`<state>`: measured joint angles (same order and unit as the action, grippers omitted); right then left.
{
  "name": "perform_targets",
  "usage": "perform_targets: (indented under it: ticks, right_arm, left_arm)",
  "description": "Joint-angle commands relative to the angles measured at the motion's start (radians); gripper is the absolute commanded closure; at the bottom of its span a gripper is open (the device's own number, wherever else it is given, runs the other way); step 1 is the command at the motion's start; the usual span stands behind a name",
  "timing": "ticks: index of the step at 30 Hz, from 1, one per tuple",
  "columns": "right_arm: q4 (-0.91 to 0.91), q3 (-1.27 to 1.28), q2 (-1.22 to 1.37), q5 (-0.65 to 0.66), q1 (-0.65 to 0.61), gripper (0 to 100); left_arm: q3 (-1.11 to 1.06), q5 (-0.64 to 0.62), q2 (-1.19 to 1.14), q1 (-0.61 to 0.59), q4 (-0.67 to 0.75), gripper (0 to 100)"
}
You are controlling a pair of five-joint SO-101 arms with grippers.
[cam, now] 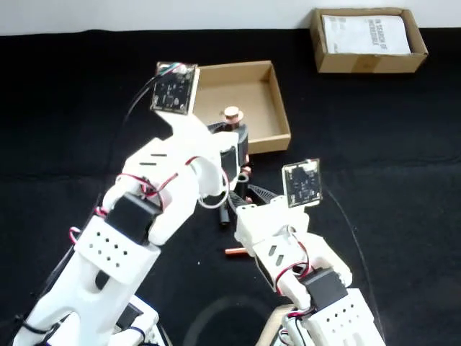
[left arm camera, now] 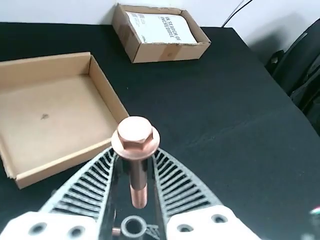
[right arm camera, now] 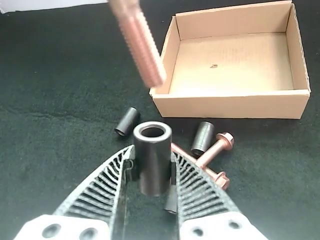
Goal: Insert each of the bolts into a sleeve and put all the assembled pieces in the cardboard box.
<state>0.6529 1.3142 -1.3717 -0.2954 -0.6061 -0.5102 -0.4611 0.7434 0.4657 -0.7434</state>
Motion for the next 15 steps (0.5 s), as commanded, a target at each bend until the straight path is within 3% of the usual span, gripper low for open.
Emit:
perform_targets:
  ticks: [1, 4, 15]
  right_arm:
    - [-0.035, -0.001, -0.008, 0.009, -0.007, 99.1]
    - [-0.035, -0.005, -0.008, 0.009, -0.005, 99.1]
    - [-0.033, 0.001, -0.008, 0.009, -0.004, 99.1]
  left_arm:
    - [0.102, 0.034, -0.019, 0.013, -0.078, 99]
    - [0.11, 0.11, -0.027, 0.013, -0.124, 99]
    - [0.104, 0.114, -0.033, 0.073, -0.138, 99]
